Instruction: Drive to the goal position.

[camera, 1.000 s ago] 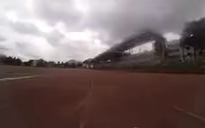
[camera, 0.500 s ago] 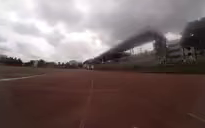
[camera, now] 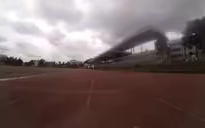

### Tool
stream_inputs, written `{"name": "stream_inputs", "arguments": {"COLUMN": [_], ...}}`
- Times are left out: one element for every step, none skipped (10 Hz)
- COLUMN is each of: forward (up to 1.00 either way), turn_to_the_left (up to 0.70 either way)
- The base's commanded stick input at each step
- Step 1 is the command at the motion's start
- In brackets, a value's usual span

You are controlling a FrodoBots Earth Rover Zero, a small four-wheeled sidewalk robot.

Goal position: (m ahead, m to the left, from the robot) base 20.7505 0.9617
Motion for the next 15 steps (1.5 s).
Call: {"name": "stream_inputs", "arguments": {"forward": [0.70,0.70,0.70,0.70,0.70,0.70,0.70,0.70,0.70,0.70,0.70,0.70,0.70,0.70,0.70], "turn_to_the_left": [0.00,0.00,0.00,0.00,0.00,0.00,0.00,0.00,0.00,0.00,0.00,0.00,0.00,0.00,0.00]}}
